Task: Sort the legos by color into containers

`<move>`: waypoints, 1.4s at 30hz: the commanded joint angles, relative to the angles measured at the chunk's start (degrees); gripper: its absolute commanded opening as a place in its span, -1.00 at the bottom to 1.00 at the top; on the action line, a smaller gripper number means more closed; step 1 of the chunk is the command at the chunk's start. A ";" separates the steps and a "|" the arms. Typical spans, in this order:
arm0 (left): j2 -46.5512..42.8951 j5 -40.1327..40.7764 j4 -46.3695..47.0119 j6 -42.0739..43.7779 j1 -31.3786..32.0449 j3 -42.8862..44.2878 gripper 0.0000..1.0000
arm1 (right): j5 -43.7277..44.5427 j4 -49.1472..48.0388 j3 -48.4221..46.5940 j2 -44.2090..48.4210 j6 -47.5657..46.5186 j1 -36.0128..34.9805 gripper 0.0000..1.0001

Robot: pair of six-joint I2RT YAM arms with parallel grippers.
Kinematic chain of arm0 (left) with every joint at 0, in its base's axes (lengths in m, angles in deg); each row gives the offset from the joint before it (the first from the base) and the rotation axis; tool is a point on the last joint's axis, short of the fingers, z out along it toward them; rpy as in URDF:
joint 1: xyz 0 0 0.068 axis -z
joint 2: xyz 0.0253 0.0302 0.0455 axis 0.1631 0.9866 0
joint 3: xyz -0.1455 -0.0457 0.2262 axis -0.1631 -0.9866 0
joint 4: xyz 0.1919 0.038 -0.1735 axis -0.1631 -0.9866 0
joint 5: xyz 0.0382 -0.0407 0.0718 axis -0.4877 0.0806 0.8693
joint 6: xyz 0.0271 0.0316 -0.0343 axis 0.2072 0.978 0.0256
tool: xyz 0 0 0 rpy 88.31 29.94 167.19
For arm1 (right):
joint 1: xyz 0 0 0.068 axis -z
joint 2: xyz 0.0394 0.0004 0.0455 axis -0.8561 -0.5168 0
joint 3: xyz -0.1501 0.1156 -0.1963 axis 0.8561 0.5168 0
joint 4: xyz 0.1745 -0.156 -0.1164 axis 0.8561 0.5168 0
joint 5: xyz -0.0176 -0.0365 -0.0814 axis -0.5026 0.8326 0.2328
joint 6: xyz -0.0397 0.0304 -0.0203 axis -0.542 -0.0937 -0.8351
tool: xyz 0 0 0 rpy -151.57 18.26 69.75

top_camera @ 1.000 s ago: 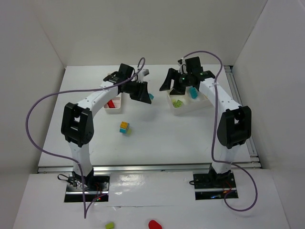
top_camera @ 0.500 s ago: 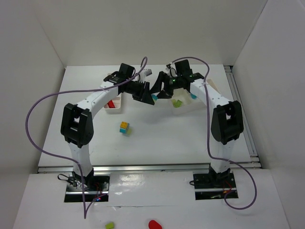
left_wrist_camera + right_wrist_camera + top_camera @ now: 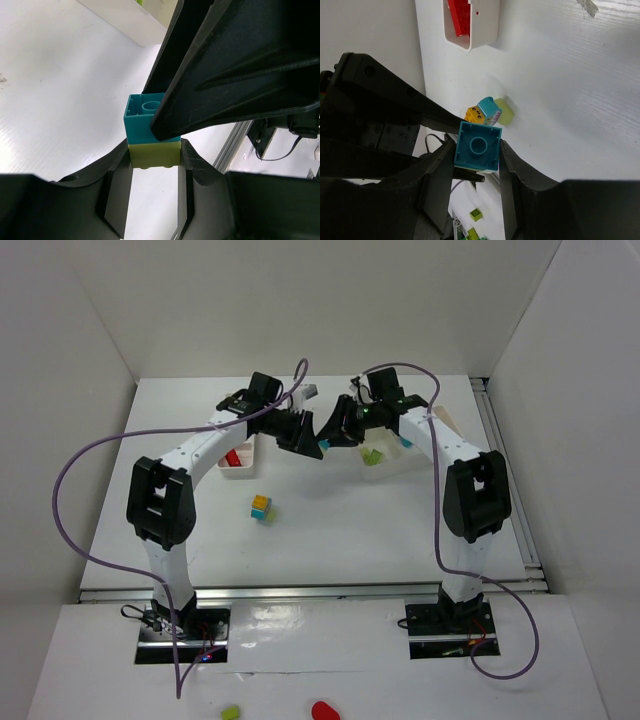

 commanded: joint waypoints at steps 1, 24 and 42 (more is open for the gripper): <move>-2.18 0.88 2.29 -0.29 -1.32 0.49 -1.00 | -1.15 -0.64 -1.88 3.21 0.17 0.40 -0.51; 10.38 11.76 1.14 -15.40 9.48 19.37 -1.00 | 57.40 7.72 1.89 12.70 -6.42 7.87 -0.58; 28.23 18.99 -3.07 -20.33 13.09 39.16 -0.47 | 52.57 4.19 4.01 11.20 -7.57 13.59 0.83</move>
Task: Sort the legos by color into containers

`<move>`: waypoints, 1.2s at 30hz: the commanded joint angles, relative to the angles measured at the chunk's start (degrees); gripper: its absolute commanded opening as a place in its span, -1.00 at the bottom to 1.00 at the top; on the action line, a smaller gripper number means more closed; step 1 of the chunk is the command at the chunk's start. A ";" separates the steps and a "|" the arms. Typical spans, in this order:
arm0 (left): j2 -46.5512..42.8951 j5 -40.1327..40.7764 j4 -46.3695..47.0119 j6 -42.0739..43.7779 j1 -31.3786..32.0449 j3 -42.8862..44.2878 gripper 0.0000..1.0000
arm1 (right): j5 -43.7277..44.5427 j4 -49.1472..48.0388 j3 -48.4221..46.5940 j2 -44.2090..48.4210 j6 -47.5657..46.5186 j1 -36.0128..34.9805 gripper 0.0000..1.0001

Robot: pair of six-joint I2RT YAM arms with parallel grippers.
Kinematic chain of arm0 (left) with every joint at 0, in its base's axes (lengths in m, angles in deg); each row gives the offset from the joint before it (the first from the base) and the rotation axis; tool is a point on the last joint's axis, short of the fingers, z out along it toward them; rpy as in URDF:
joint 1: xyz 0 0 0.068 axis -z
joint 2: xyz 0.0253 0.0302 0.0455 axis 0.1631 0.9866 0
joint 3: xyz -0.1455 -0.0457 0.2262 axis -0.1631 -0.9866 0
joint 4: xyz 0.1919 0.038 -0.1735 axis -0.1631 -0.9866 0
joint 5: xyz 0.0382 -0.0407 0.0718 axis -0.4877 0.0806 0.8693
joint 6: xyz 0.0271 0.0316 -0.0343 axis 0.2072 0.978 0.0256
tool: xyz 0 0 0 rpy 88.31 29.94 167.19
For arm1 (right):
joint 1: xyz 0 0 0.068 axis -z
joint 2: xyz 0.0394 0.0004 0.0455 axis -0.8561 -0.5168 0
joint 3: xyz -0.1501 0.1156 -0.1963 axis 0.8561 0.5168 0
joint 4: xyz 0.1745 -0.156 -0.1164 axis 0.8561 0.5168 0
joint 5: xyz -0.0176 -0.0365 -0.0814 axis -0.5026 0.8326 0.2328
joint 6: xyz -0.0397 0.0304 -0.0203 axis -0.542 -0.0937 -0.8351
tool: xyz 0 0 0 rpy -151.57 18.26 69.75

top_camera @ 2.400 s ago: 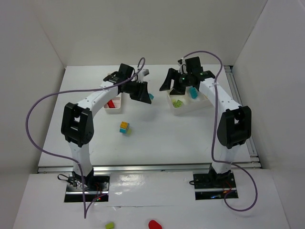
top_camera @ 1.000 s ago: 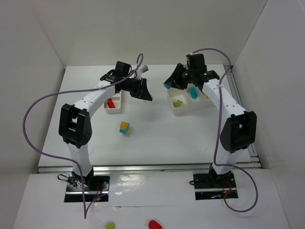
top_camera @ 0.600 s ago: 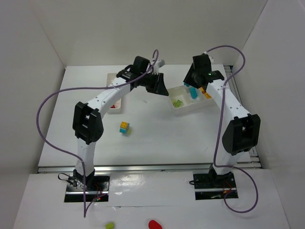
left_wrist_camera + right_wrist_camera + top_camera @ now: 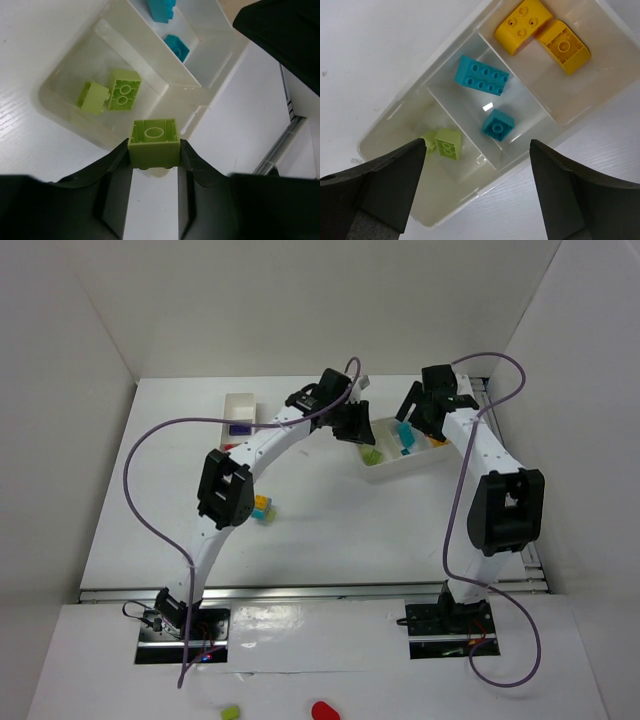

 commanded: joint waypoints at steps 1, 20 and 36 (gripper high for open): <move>2.05 0.71 -0.47 -0.92 0.06 4.21 -0.07 | 0.59 -2.12 -0.67 3.81 -0.62 0.02 0.83; -31.68 25.56 -9.77 5.32 -3.18 -26.34 0.41 | -1.42 0.26 -2.16 7.44 -8.26 -6.21 0.83; -45.41 43.35 -11.64 -1.54 -1.33 -58.09 0.88 | -0.81 0.17 -2.51 3.74 -8.87 -10.79 0.83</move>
